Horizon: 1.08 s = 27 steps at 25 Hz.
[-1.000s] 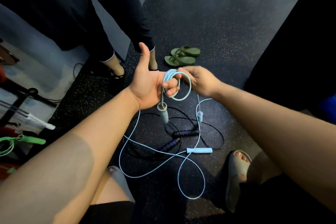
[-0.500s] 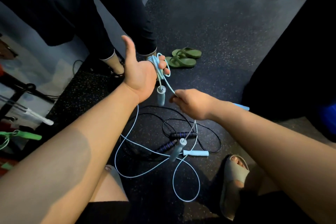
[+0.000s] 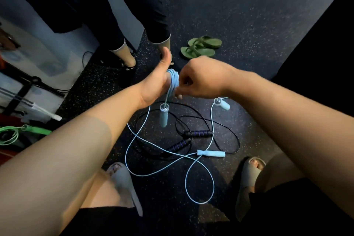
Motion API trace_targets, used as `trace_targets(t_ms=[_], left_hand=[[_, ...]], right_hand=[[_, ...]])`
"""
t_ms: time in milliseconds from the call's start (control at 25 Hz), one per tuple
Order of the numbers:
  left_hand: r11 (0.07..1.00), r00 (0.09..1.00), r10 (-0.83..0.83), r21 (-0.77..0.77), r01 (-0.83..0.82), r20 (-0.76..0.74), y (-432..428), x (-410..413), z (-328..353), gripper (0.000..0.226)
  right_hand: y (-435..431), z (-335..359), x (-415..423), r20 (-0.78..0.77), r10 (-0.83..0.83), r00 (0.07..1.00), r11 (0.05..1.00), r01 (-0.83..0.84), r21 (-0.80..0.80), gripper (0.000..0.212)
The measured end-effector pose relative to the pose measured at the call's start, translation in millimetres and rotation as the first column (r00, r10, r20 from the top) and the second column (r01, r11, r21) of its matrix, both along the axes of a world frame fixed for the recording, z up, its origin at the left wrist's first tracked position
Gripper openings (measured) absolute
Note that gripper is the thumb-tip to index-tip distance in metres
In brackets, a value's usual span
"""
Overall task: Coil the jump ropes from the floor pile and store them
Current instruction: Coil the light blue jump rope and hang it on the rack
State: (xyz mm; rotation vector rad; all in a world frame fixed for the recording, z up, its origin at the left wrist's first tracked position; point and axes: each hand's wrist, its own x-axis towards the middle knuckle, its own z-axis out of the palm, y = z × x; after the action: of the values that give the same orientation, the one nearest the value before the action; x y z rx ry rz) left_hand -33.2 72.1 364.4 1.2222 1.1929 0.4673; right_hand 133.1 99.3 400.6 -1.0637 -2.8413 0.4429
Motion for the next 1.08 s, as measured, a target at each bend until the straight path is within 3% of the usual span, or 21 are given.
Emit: trace_targets(t_ms=[120,280,600,720,840,920,1080], left_hand=[[0.992,0.993,-0.115,-0.046,0.115,-0.006,-9.4,5.3,1.9,0.11],[0.968,0.971,-0.185,-0.143,0.207,0.154,-11.2,10.5,8.2,0.115],[0.99,0.936,0.083,-0.139,-0.037,0.342,-7.9,-3.6,27.4,0.111],[0.968,0.83,0.245,-0.175,-0.179,0.501,-4.0,-12.0,31.7,0.109],[0.929,0.661,0.364,-0.203,-0.309,0.657,2.5,-19.3,33.1,0.109],[0.905,0.589,0.4,-0.201,-0.374,0.702,4.9,-19.5,31.2,0.111],[0.851,0.551,0.425,-0.109,-0.514,0.718,7.1,-10.7,28.5,0.1]], right_hand=[[14.9,5.7,17.0,-0.153,0.035,0.988,0.986,-0.059,-0.157,0.03],[29.7,-4.9,28.6,-0.39,-0.054,0.919,0.938,-0.087,-0.335,0.036],[32.2,-50.6,23.5,-0.531,-0.421,0.736,0.791,0.011,-0.611,0.041],[23.5,-65.8,13.2,-0.513,-0.517,0.686,0.719,0.022,-0.695,0.046],[13.5,-80.2,4.5,-0.411,-0.537,0.737,0.649,0.049,-0.76,0.032],[8.5,-80.3,-0.3,-0.351,-0.489,0.799,0.65,0.065,-0.757,0.023],[3.0,-64.0,-10.3,-0.196,-0.215,0.957,0.891,0.11,-0.44,0.024]])
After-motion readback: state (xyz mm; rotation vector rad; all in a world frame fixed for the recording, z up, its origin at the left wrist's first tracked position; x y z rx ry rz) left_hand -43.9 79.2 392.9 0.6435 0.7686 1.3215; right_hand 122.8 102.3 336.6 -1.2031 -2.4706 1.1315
